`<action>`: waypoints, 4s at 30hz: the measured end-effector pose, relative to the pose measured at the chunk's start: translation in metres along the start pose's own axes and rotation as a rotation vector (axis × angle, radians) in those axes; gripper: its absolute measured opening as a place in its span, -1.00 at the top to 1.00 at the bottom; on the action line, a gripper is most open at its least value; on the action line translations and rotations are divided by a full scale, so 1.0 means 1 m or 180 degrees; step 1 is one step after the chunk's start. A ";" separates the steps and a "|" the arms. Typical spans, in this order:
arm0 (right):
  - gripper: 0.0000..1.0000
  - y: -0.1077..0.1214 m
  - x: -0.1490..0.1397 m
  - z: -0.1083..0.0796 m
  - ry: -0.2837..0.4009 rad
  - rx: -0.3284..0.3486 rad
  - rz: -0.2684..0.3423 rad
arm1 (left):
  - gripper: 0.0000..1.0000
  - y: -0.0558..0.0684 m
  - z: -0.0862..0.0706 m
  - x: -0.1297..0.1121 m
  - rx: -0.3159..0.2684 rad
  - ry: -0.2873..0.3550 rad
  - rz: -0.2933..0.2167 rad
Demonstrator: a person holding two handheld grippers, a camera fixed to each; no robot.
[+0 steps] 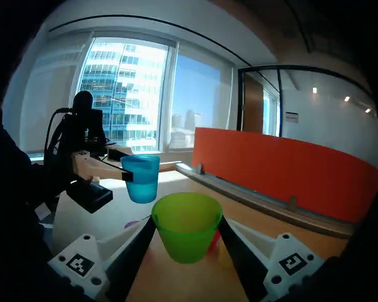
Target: Pour water
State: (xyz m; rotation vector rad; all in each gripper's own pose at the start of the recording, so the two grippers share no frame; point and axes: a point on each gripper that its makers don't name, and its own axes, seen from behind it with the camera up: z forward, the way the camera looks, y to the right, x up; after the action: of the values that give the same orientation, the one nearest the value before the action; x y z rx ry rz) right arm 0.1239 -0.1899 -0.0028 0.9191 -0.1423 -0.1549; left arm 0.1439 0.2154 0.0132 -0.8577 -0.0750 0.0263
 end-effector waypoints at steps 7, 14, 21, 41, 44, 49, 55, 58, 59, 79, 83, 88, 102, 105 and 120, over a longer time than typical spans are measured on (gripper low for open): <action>-0.82 -0.002 0.002 -0.001 0.0011 0.0033 -0.0026 | -0.69 0.000 0.000 -0.001 0.0001 -0.0025 0.0035; -0.82 -0.005 0.002 0.002 0.0001 0.0093 0.0054 | -0.69 -0.001 0.001 0.002 0.0006 -0.0041 0.0091; -0.82 -0.009 -0.002 0.007 -0.0002 0.0173 0.0149 | -0.69 -0.008 0.000 0.009 0.0053 -0.0032 0.0217; -0.81 -0.025 0.008 0.024 0.0119 0.0324 0.0169 | -0.69 -0.024 -0.010 0.036 0.0210 0.0024 0.0508; -0.82 -0.029 0.009 0.028 0.0137 0.0350 0.0162 | -0.69 -0.027 -0.012 0.039 0.0233 0.0030 0.0541; -0.82 -0.036 0.010 0.033 0.0163 0.0416 0.0139 | -0.69 -0.030 -0.015 0.044 0.0265 0.0034 0.0585; -0.82 -0.042 0.012 0.040 0.0190 0.0468 0.0130 | -0.69 -0.034 -0.018 0.047 0.0288 0.0040 0.0596; -0.82 -0.043 0.014 0.043 0.0215 0.0481 0.0144 | -0.69 -0.036 -0.020 0.047 0.0302 0.0038 0.0610; -0.82 -0.043 0.015 0.044 0.0224 0.0483 0.0149 | -0.69 -0.036 -0.020 0.048 0.0306 0.0037 0.0616; -0.83 -0.047 0.017 0.056 0.0248 0.0526 0.0149 | -0.69 -0.046 -0.025 0.050 0.0366 0.0009 0.0673; -0.84 -0.046 0.018 0.057 0.0248 0.0528 0.0139 | -0.69 -0.046 -0.026 0.052 0.0373 0.0009 0.0688; -0.84 -0.046 0.019 0.057 0.0254 0.0527 0.0146 | -0.69 -0.046 -0.027 0.052 0.0383 0.0006 0.0694; -0.83 -0.047 0.019 0.056 0.0265 0.0545 0.0145 | -0.69 -0.046 -0.028 0.055 0.0395 0.0004 0.0732; -0.83 -0.049 0.020 0.057 0.0269 0.0565 0.0150 | -0.69 -0.046 -0.028 0.058 0.0393 0.0009 0.0765; -0.82 -0.064 0.018 0.062 0.0259 0.0705 0.0126 | -0.69 -0.048 -0.023 0.071 0.0490 -0.0036 0.1156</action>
State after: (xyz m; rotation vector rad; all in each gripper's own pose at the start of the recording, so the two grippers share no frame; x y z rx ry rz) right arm 0.1251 -0.2798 -0.0163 1.1408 -0.1033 -0.0655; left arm 0.2163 0.1702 0.0385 -0.7083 0.0724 0.3729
